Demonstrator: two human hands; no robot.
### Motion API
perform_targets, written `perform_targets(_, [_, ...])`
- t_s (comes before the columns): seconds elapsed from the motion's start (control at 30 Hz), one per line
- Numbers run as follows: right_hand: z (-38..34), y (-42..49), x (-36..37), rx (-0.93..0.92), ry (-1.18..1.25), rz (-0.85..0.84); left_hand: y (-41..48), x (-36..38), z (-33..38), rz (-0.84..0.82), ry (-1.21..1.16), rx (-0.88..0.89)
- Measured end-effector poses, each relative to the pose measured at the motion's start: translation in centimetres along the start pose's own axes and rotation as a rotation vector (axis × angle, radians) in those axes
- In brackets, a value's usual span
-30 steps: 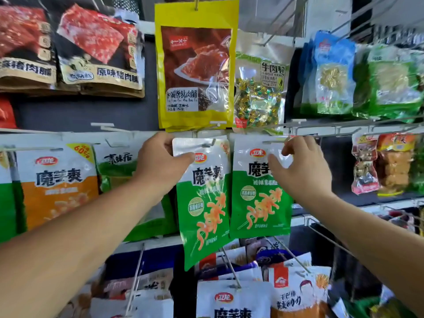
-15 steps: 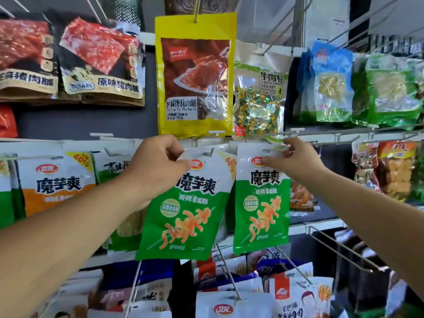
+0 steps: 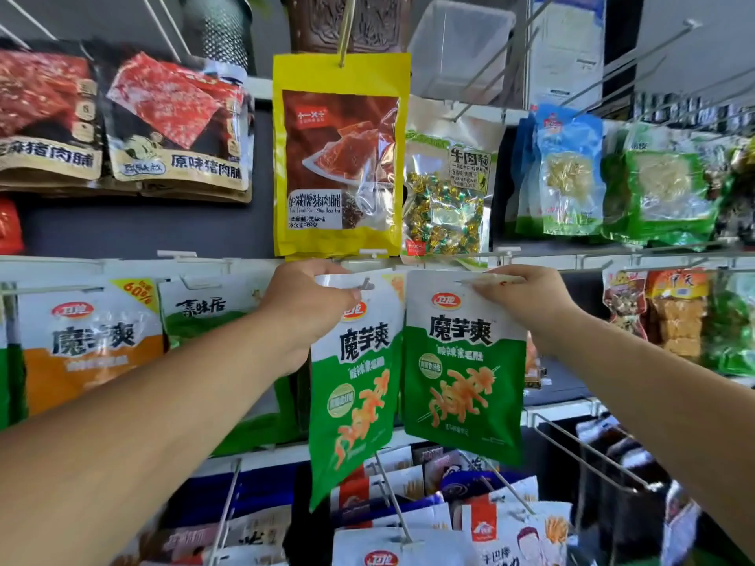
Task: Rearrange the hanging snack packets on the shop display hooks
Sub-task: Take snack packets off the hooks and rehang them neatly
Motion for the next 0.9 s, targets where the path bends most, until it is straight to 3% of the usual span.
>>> perform_targets(0.3, [-3.2,-3.0,-3.6,-0.204,-0.034,0.138,-2.4,-1.2,3.8,-0.059,0.023,0.184])
perform_targets(0.43, [-4.5,-6.7,-3.0,-0.250,-0.090,0.001,-5.0,-2.0,3.0,-0.152,0.066,0.186])
perform_targets(0.53, [-4.5,-9.9,-0.6,-0.193,0.033,-0.119,-7.2,-3.2,1.6,-0.201,0.058,0.164])
perform_targets(0.73, [-6.6,-15.4,9.9,-0.040,0.288,-0.422,-9.1,-9.4,-0.3,-0.011,0.035,0.159])
perform_targets(0.9, [-8.6,-19.3,19.0,-0.011,0.400,-0.561,-9.2,-16.4,-0.8,0.208,0.236,0.272])
Point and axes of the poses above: each hand's wrist, its own y-axis towards the middle knuckle, its own x-axis out of the palm, z = x × y, the point moved 9 cm from there along y, towards the middle knuckle, and after that the axes turned 1 degree about -y, right-handed, at the moved point
